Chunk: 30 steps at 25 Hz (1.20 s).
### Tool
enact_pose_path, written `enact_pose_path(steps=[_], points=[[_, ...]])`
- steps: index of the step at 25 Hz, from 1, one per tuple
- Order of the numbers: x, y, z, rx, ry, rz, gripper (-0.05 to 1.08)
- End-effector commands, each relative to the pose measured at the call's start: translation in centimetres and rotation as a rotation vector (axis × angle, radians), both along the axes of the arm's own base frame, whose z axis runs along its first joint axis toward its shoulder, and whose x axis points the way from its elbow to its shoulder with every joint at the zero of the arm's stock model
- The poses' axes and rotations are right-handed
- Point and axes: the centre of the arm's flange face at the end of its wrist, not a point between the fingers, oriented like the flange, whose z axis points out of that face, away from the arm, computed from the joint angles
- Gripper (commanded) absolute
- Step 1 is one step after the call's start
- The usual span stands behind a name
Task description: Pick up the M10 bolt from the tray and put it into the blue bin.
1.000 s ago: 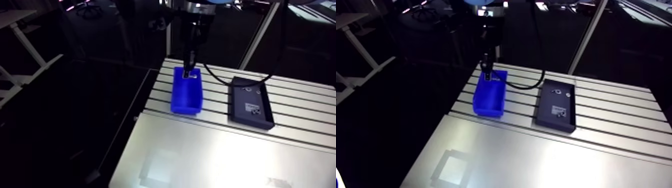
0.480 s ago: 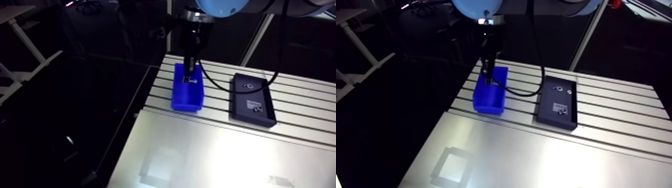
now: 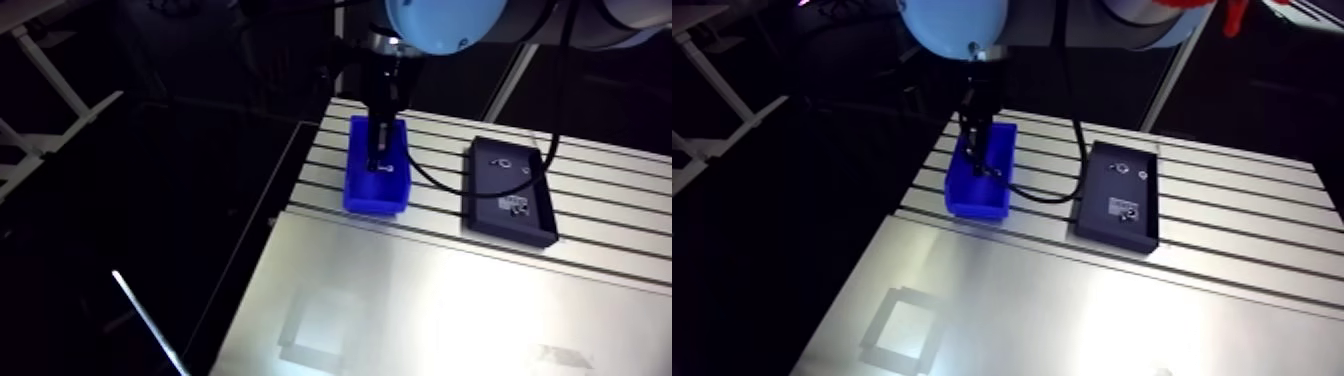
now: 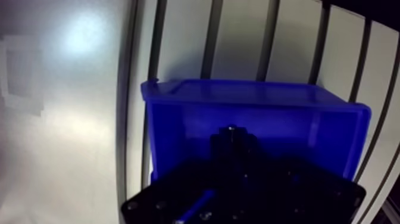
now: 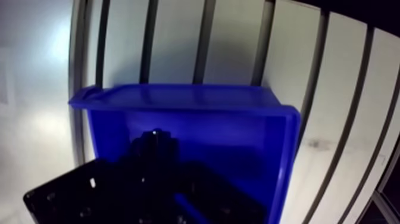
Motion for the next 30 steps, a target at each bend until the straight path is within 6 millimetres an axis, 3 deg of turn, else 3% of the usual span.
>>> enact_pose_path(steps=[1,13,15,17,23,26,30], points=[[0.1,-0.1,-1.3,0.003,-0.011,-0.007,1.01],[0.1,-0.1,-2.3,0.005,-0.028,-0.009,1.00],[0.1,-0.1,-2.2,0.005,-0.026,-0.007,0.95],[0.1,-0.1,-2.1,0.004,-0.024,-0.006,0.87],[-0.1,-0.1,-1.3,-0.001,-0.010,-0.006,0.46],[-0.3,-0.1,-0.9,-0.001,0.001,-0.004,0.04],[-0.5,-0.2,0.5,-0.007,0.024,0.004,0.00]])
